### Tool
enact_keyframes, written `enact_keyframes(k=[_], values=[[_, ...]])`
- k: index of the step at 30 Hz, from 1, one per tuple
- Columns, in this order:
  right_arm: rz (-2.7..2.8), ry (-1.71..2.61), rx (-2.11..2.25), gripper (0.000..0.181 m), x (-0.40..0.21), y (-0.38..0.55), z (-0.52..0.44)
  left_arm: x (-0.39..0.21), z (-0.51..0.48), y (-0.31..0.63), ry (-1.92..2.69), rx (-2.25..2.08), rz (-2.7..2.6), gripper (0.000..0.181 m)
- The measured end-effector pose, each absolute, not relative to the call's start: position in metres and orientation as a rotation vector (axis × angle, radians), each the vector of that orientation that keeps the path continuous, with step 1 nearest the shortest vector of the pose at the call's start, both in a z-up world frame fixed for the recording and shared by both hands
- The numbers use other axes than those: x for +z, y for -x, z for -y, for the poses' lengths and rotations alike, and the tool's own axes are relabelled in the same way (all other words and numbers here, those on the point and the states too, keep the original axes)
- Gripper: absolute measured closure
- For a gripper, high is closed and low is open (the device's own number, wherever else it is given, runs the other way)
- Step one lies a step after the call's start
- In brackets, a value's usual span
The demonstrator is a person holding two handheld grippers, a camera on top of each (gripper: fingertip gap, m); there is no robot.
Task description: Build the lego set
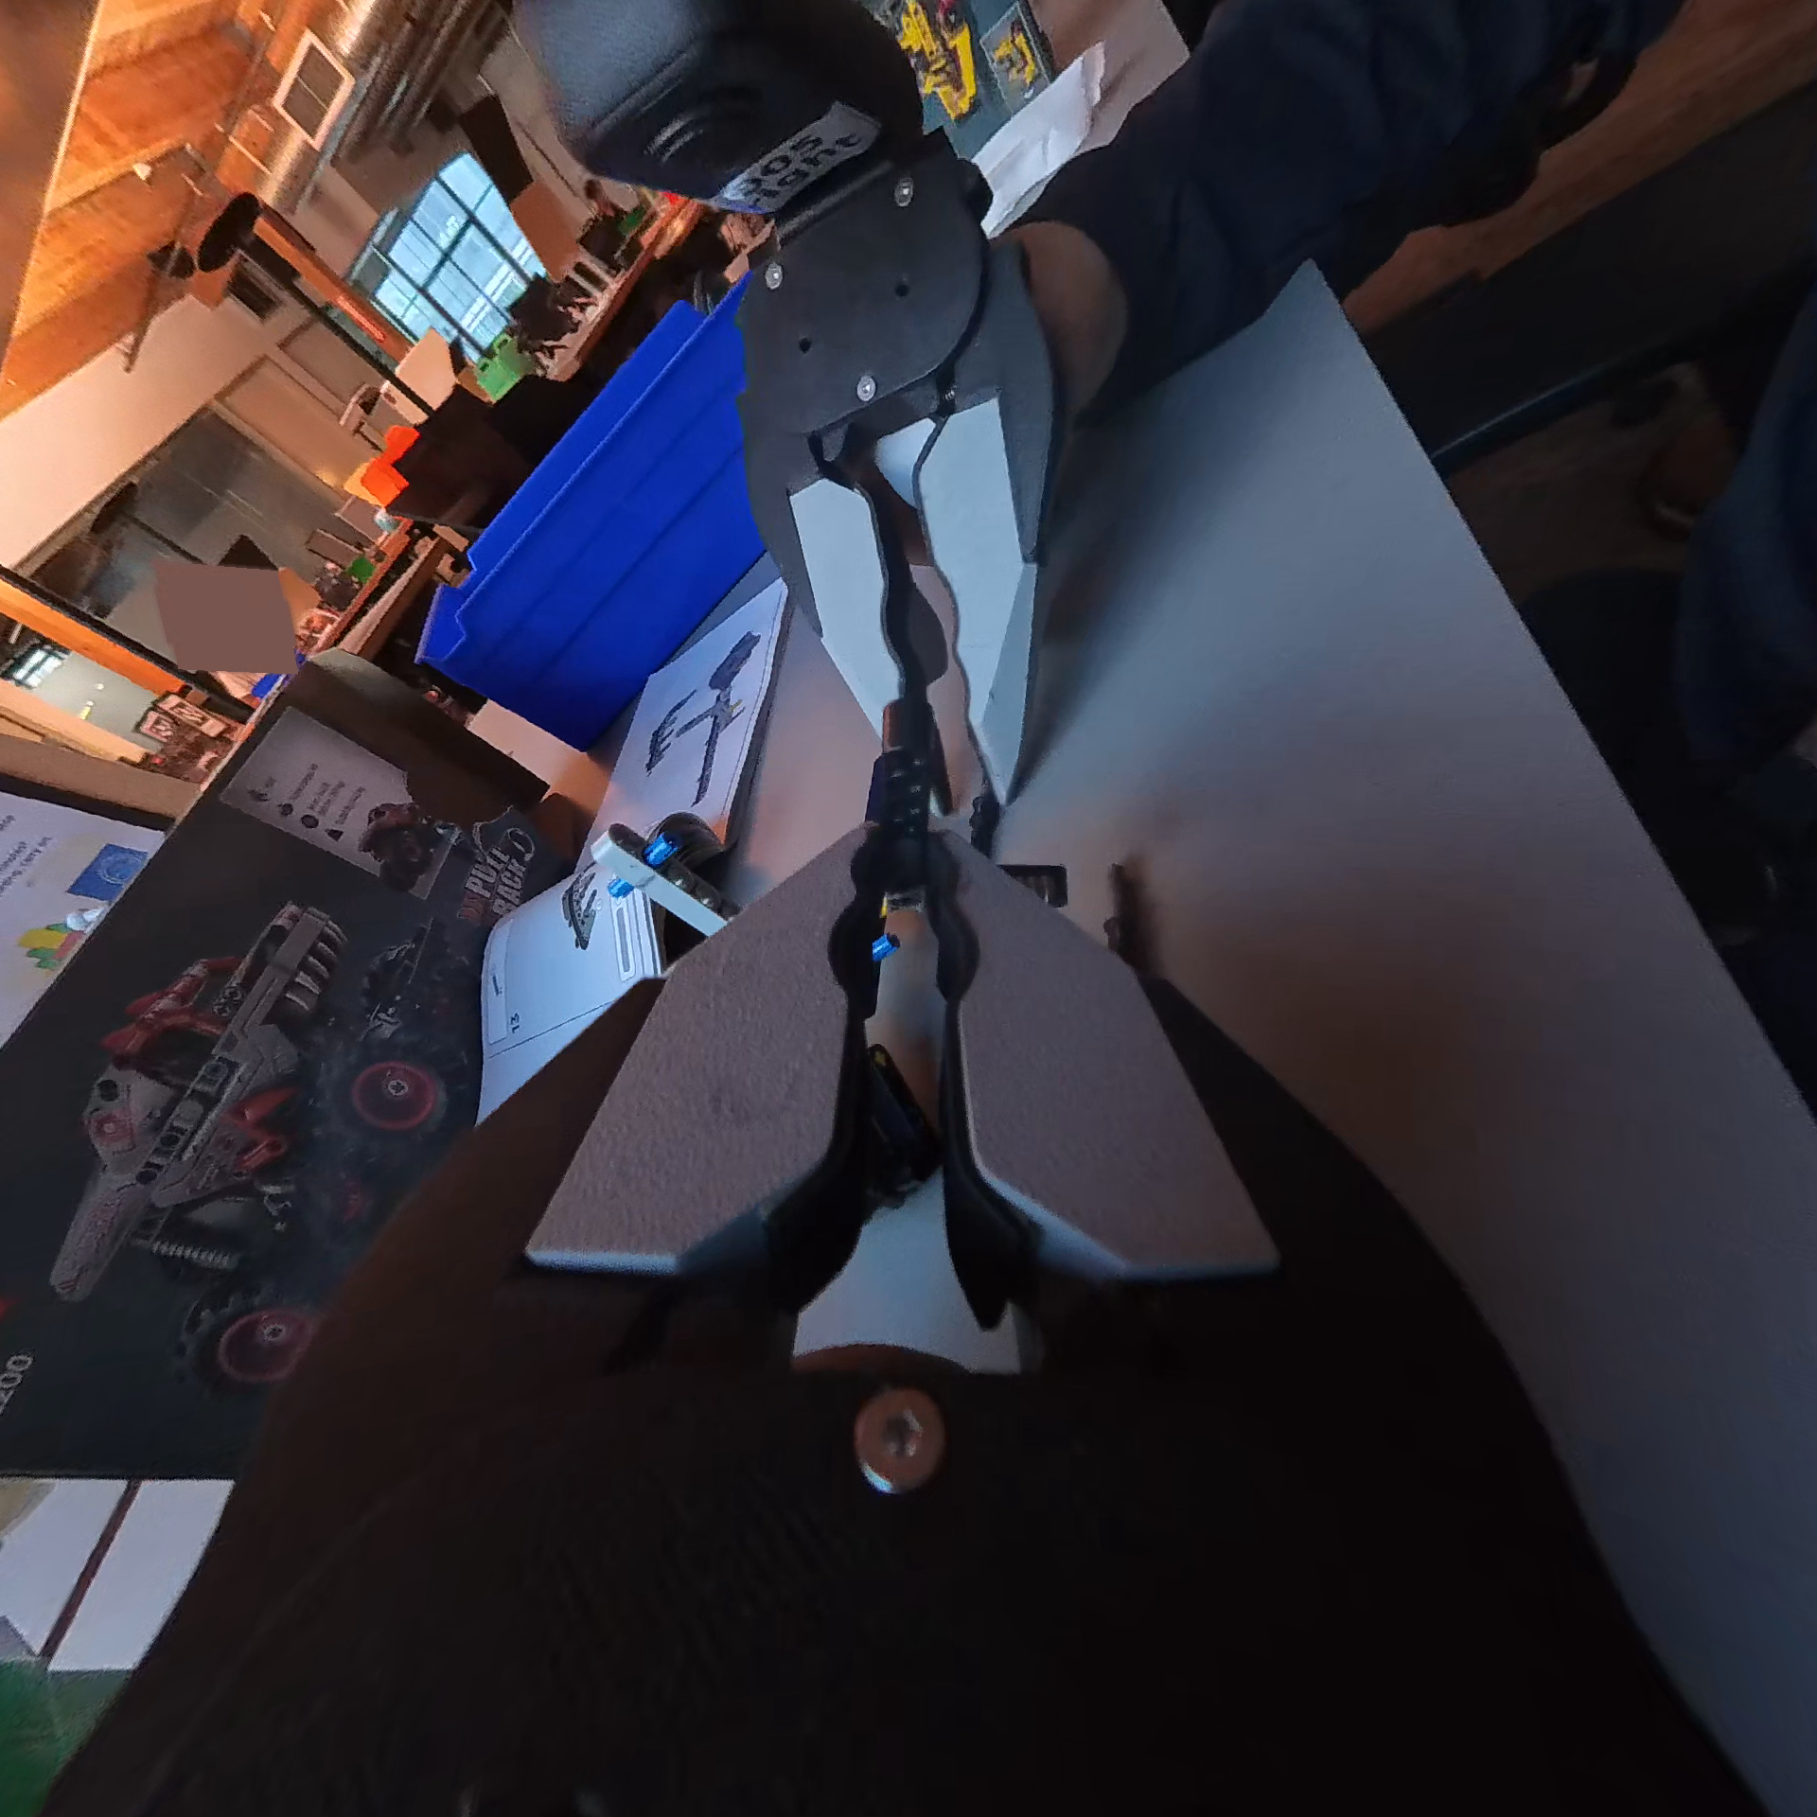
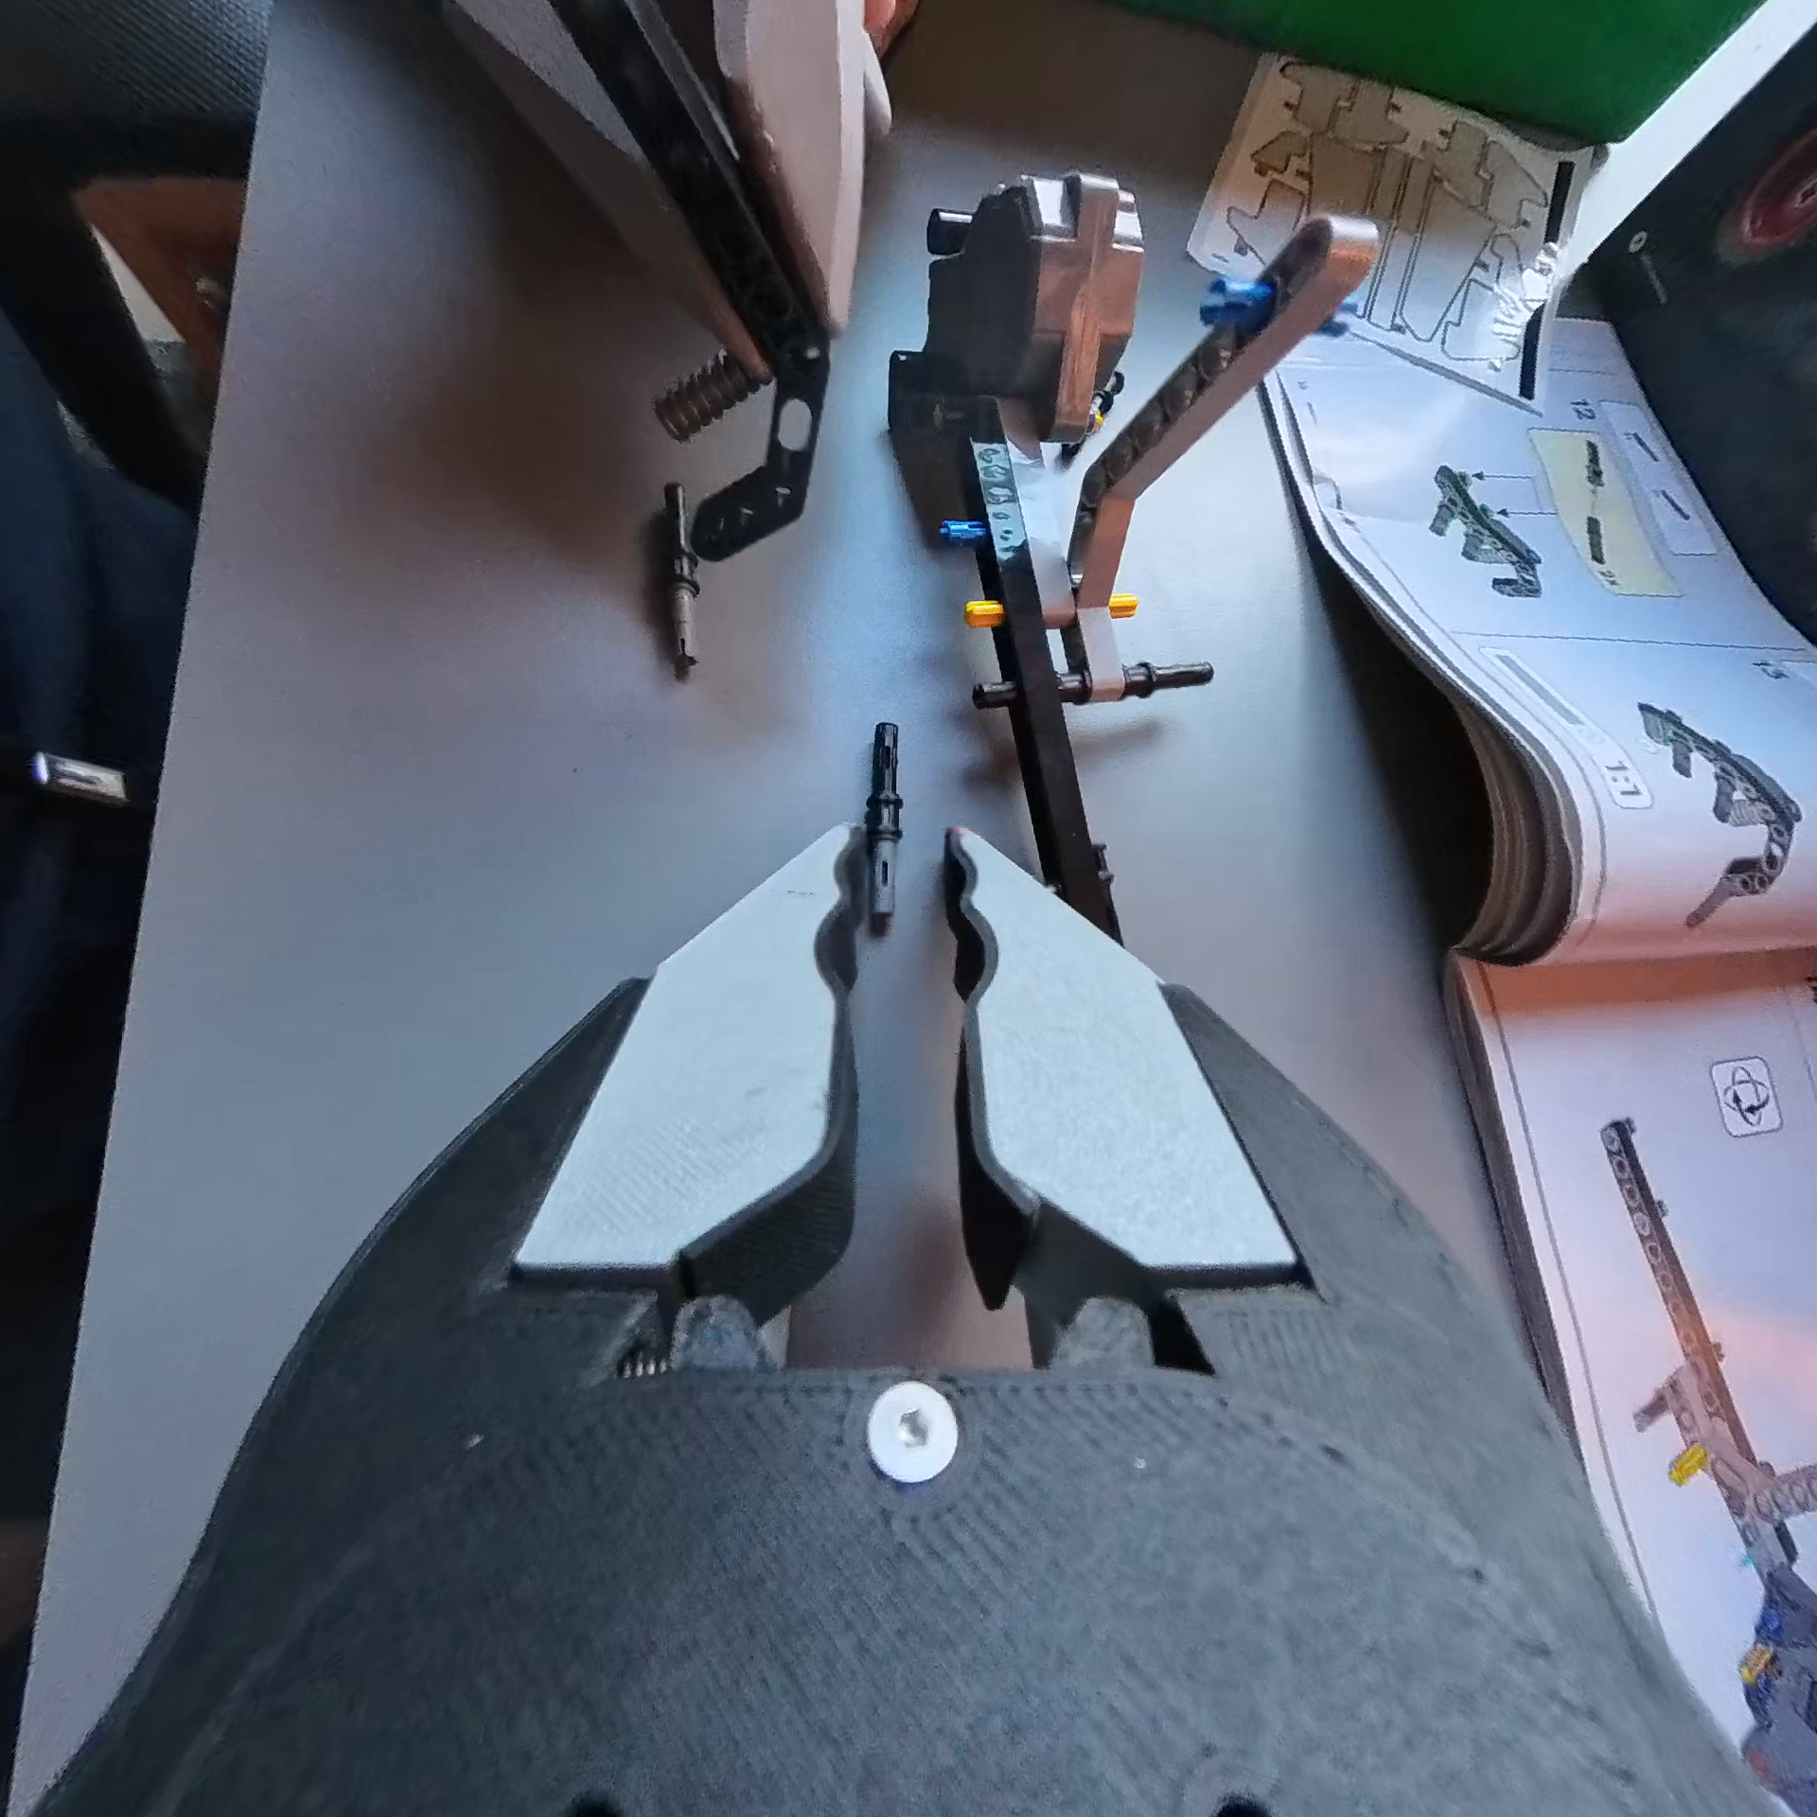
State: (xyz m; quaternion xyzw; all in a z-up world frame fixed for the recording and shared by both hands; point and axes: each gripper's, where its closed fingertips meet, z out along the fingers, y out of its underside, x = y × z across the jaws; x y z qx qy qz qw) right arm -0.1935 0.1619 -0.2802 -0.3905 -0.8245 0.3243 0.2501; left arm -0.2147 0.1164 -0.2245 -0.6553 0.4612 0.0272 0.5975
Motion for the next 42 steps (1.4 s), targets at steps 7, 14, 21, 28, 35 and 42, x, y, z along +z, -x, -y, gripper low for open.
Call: enact_keyframes(k=[7, 14, 21, 28, 35, 42], values=[[2.231, 0.982, 0.812, 0.179, -0.280, 0.196, -0.158, -0.223, -0.127, 0.225, 1.542, 0.169, -0.996, 0.176], [2.151, 0.925, 0.835, 0.179, -0.269, 0.203, -0.161, -0.216, -0.132, 0.234, 1.572, 0.131, -0.907, 0.176], [2.079, 0.885, 0.840, 0.179, -0.259, 0.209, -0.163, -0.215, -0.132, 0.240, 1.613, 0.089, -0.866, 0.176], [2.030, 0.884, 0.845, 0.179, -0.253, 0.211, -0.167, -0.219, -0.133, 0.241, 1.635, 0.087, -0.877, 0.176], [1.992, 0.861, 0.841, 0.180, -0.246, 0.211, -0.168, -0.221, -0.135, 0.240, 1.636, 0.121, -0.894, 0.176], [1.973, 0.806, 0.786, 0.179, -0.243, 0.210, -0.168, -0.222, -0.136, 0.240, 1.642, 0.134, -0.896, 0.176]])
